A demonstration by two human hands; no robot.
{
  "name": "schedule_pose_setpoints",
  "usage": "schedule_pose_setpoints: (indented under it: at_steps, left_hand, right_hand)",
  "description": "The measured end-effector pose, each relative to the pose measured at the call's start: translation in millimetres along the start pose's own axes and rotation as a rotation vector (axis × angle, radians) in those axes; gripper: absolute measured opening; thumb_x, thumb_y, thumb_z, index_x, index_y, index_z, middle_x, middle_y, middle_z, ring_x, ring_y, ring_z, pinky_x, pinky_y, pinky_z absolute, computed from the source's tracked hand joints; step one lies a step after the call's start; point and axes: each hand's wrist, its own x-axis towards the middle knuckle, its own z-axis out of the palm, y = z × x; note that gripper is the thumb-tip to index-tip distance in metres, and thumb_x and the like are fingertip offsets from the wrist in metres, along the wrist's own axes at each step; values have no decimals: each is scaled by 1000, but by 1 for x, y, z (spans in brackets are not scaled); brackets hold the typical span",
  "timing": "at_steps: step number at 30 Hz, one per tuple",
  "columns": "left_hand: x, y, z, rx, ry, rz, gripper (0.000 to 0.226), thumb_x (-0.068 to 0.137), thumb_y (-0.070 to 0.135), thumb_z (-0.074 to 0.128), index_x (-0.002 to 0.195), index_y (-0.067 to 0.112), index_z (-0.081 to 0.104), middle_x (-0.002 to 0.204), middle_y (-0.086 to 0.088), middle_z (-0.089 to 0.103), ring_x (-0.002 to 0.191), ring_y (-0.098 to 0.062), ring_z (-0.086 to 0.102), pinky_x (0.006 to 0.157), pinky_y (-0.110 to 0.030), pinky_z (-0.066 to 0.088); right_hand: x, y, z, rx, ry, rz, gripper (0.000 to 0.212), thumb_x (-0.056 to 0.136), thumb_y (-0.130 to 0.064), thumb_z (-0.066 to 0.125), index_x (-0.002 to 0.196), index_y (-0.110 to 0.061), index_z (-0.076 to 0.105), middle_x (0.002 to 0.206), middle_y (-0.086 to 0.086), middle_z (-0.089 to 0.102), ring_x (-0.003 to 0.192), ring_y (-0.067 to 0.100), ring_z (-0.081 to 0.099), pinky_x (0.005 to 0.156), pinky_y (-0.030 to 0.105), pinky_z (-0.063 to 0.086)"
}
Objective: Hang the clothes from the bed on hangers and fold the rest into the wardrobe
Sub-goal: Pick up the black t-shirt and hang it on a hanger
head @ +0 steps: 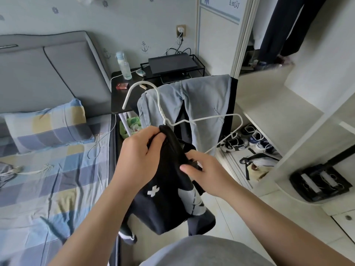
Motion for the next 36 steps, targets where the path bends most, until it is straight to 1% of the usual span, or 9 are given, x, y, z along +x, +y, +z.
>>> schedule_pose_setpoints:
  at_steps: [3, 9, 13, 15, 17, 22, 26, 29, 36]
  left_hand:
    - [5, -9, 1, -11, 14, -73, 25, 101, 18, 56, 78, 23, 63, 50, 19, 48, 44, -4, 43, 44, -9, 31]
    - [7, -17, 11, -19, -48, -84, 36, 101, 18, 56, 69, 35, 54, 49, 19, 46, 45, -3, 42, 45, -11, 31]
    - [9, -26, 6, 1, -52, -92, 32, 100, 21, 57, 70, 30, 59, 50, 14, 48, 46, -4, 42, 45, -13, 32]
    - [12, -31, -2, 13, -69, -85, 32, 100, 21, 57, 69, 25, 61, 50, 8, 46, 45, -5, 40, 44, -15, 30]
    - [11, -35, -9, 29, -135, -80, 30, 101, 22, 56, 72, 21, 65, 49, 2, 45, 43, -6, 37, 42, -15, 28]
    - [4, -44, -20, 30, -253, -123, 35, 102, 23, 54, 68, 22, 64, 47, 9, 34, 40, -6, 29, 41, -15, 22]
    - [3, -56, -29, 67, -315, -163, 28, 102, 26, 53, 78, 29, 69, 48, 10, 38, 42, -5, 29, 42, -16, 23]
    - [4, -56, -31, 83, -339, -165, 37, 101, 24, 55, 79, 50, 69, 45, 11, 42, 41, -6, 33, 41, -13, 26]
    - [3, -42, -2, 183, -505, -105, 39, 102, 22, 54, 63, 18, 55, 47, 11, 44, 46, -6, 41, 51, -18, 34]
  right_hand:
    - [0, 8, 0, 67, 66, -34, 12, 98, -19, 60, 89, -12, 62, 81, 4, 67, 83, 27, 63, 78, 34, 49]
    - [4, 38, 0, -83, -120, 95, 26, 97, -36, 59, 73, -40, 50, 64, -15, 53, 59, 3, 45, 60, 15, 38]
    - [10, 75, -10, -268, -214, 278, 17, 94, -48, 55, 93, -34, 65, 83, -3, 67, 75, 0, 57, 67, 23, 41]
    - [10, 93, -17, -422, -204, 294, 20, 99, -45, 50, 97, -32, 65, 84, -1, 67, 94, 10, 55, 93, 28, 37]
    - [11, 106, -22, -563, -152, 258, 24, 101, -41, 45, 98, -27, 64, 90, -3, 67, 105, 11, 52, 118, 39, 6]
    - [14, 118, -35, -847, -5, 144, 25, 99, -49, 48, 95, -33, 68, 118, -15, 59, 141, 7, 29, 105, 42, -30]
    - [16, 114, -50, -746, 115, 101, 21, 98, -42, 56, 88, -28, 69, 96, -11, 66, 118, 13, 52, 110, 40, 9]
    - [19, 99, -61, -547, 133, 80, 20, 97, -33, 61, 87, -16, 68, 80, -5, 65, 85, 21, 59, 81, 34, 38]
    - [22, 24, -61, -256, 80, -54, 22, 101, -36, 49, 102, -21, 66, 85, -11, 64, 79, 5, 60, 77, 28, 47]
